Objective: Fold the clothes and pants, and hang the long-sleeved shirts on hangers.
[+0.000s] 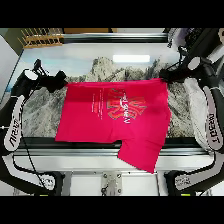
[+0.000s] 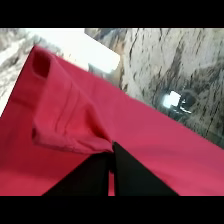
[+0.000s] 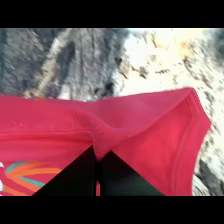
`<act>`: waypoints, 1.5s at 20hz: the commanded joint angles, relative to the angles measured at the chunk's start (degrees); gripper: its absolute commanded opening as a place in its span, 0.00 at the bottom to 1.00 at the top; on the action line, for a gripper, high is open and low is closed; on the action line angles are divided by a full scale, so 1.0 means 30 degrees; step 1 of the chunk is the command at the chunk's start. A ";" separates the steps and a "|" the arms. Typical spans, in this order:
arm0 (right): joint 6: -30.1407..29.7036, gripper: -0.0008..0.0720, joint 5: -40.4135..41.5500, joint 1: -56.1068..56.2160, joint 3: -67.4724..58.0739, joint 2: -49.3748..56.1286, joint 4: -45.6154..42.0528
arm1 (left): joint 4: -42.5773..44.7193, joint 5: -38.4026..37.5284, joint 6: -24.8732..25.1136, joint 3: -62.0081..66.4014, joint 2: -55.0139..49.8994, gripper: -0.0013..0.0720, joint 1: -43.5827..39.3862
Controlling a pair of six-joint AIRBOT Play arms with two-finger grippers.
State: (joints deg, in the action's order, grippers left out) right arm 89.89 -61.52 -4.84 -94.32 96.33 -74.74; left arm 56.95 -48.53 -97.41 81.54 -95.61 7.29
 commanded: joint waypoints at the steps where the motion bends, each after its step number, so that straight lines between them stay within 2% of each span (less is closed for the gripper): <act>1: 0.0342 0.02 -0.0648 0.0007 0.1413 -0.1137 -0.1661 | 0.0138 0.0495 0.0262 -0.2310 0.1290 0.03 0.0044; 7: 0.0342 0.02 -0.0663 0.0015 0.5508 -0.3060 -0.1734 | 0.0095 0.1086 0.1377 -0.6455 0.2885 0.03 -0.0015; 10: 0.0350 0.02 -0.0663 0.0044 0.7424 -0.3293 -0.1530 | 0.0109 0.1260 0.1399 -0.7839 0.3002 0.03 -0.0015; 17: 0.0364 0.03 -0.0590 0.0452 0.9428 -0.3279 -0.1530 | 0.0102 0.1166 0.1392 -0.8378 0.3002 0.03 -0.0015; 18: 0.0350 0.08 -0.0590 0.0430 0.9398 -0.3308 -0.1537 | 0.0109 0.1035 0.1392 -0.8123 0.3002 0.08 -0.0015; 19: 0.0350 0.36 -0.0576 0.0393 0.9384 -0.3417 -0.1530 | 0.0109 0.0823 0.1399 -0.7825 0.3016 0.48 -0.0015; 20: 0.0342 0.62 -0.0583 0.0364 0.9318 -0.3621 -0.1610 | 0.0117 0.0466 0.1392 -0.7439 0.3126 0.79 -0.0015; 23: 0.0335 0.65 -0.0794 -0.0160 0.9165 -0.5821 -0.1639 | 0.0233 -0.0306 0.1399 -0.6987 0.4845 0.79 0.0415; 26: 0.0321 0.65 -0.2484 -0.0918 0.9209 -0.9056 -0.1683 | 0.3759 -0.2484 0.0714 -0.7257 0.7322 0.79 0.1231; 28: -0.0255 0.65 -0.2922 -0.1013 0.9282 -1.0841 -0.1683 | 0.5399 -0.2951 -0.0146 -0.9020 0.9114 0.79 0.1858; 30: -0.0233 0.65 -0.2790 -0.0954 0.9355 -1.2050 -0.1574 | 0.5595 -0.2827 -0.1035 -1.1861 1.0943 0.79 0.2725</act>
State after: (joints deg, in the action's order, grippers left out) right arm 90.04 -68.51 -7.33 -66.50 66.15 -79.81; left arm 68.86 -54.98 -96.79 53.52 -69.63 12.62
